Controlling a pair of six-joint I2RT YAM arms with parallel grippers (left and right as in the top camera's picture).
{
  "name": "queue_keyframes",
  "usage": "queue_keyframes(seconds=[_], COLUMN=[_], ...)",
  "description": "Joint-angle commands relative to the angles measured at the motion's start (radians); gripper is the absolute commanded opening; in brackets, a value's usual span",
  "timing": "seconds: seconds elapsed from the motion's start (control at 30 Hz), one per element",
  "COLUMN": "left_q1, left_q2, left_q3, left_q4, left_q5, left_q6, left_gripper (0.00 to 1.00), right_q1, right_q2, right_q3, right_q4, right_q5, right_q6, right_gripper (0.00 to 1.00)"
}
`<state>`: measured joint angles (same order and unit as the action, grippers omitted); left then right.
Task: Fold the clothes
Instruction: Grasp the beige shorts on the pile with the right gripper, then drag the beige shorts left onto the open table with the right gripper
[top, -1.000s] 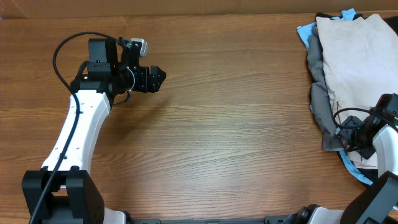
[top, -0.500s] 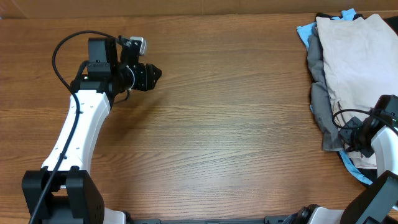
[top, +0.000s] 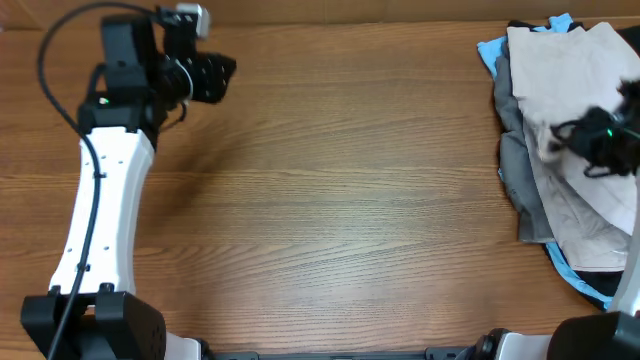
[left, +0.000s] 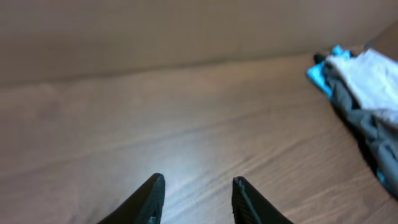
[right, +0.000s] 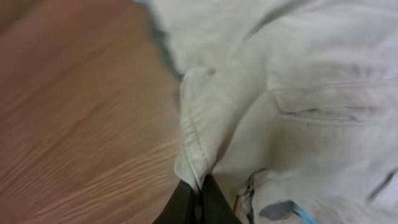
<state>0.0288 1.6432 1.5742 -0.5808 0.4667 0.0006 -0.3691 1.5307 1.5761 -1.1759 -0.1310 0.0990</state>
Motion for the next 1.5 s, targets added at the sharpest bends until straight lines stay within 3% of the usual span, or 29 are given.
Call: queue_keyframes(seconds=[0.0,0.13,0.47,0.7,0.77,0.83,0.93,1.03,1.17,1.47], left_q1=[0.017,0.042,0.164,0.187,0.187,0.187,0.181,0.172,0.157,0.018], left_q2=[0.004,0.004,0.004,0.004,0.004,0.004,0.004,0.005,0.005,0.115], left_q3=[0.082,0.113,0.112,0.112,0.112,0.111,0.111,0.111,0.11,0.11], left_q4=[-0.023,-0.047,-0.085,-0.116,-0.129,-0.135,-0.139,-0.135,-0.133,-0.092], left_q5=[-0.003,-0.005,-0.007,-0.059,-0.09,-0.095,-0.094,-0.093,-0.093,-0.093], left_q6=[-0.008,-0.008,-0.008,-0.006,-0.002,0.004,0.004,0.004,0.035,0.116], left_gripper=[0.4,0.44,0.47,0.49,0.51,0.52,0.52,0.53,0.54,0.56], right_q1=[0.137,0.315,0.951,1.202,1.257,1.272,1.264,1.228,1.156,0.816], right_q2=[-0.012,0.013,0.248,0.411,0.424,0.421,0.409,0.383,0.342,0.317], right_q3=[0.046,0.046,0.046,0.046,0.046,0.05,0.07,0.103,0.167,0.258], right_q4=[-0.001,0.011,0.164,0.238,0.245,0.247,0.222,0.18,0.116,-0.003], right_q5=[-0.058,-0.067,-0.074,-0.095,-0.099,-0.102,-0.116,-0.118,-0.113,-0.027], right_q6=[-0.014,0.025,0.122,0.137,0.137,0.137,0.138,0.137,0.133,0.141], right_gripper=[0.04,0.04,0.04,0.04,0.08,0.12,0.25,0.29,0.59,0.68])
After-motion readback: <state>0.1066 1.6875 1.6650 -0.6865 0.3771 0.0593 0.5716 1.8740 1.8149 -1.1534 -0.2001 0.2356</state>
